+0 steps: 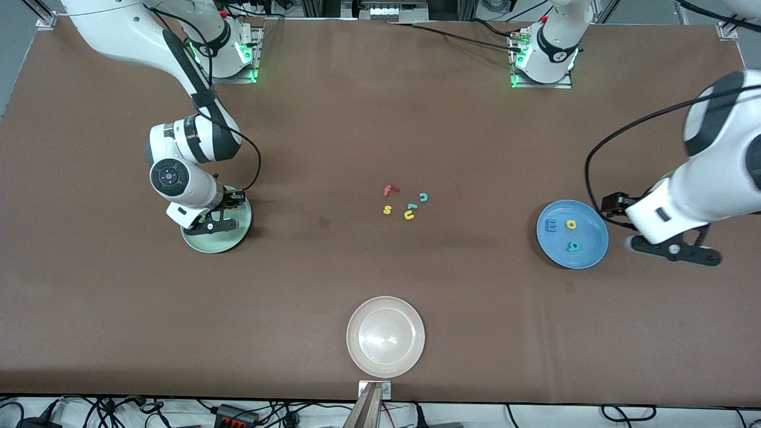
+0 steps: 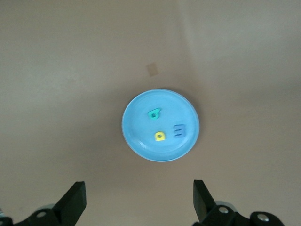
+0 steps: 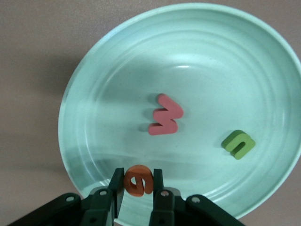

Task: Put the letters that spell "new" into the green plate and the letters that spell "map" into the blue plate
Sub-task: 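Release orange e on the green plate while the left gripper retracts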

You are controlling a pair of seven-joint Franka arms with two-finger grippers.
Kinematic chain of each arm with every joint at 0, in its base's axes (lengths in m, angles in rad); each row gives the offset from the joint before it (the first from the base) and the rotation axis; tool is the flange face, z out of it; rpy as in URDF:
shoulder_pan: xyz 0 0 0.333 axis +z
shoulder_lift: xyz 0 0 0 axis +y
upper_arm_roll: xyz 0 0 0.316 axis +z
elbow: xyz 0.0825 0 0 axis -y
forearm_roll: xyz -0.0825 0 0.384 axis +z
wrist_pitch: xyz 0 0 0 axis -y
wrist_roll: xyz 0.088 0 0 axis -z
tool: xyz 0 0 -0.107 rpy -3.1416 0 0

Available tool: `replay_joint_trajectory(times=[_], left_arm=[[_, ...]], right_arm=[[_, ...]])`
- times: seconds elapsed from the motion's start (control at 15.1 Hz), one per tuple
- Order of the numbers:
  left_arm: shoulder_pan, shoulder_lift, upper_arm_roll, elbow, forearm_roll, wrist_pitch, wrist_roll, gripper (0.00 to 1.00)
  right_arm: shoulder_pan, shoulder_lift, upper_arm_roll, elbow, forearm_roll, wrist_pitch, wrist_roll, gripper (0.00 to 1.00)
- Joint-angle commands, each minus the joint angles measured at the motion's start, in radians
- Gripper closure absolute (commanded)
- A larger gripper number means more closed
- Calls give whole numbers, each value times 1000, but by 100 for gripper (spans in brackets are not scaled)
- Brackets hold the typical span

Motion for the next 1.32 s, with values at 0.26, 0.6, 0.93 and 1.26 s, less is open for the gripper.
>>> replay_joint_trajectory(times=[0.26, 0.6, 0.93, 1.26], left_arm=[[-336, -322, 616, -122, -407, 41, 19, 0], [-543, -514, 837, -404, -441, 235, 14, 0], [-561, -504, 866, -404, -455, 233, 19, 0], [-556, -485, 861, -383, -473, 232, 77, 0]], right_arm=[[-9, -68, 12, -13, 1, -10, 8, 0], [-15, -137, 8, 153, 5, -249, 3, 0], [-49, -137, 6, 429, 48, -524, 2, 0], [-165, -154, 2, 640, 122, -701, -18, 0]])
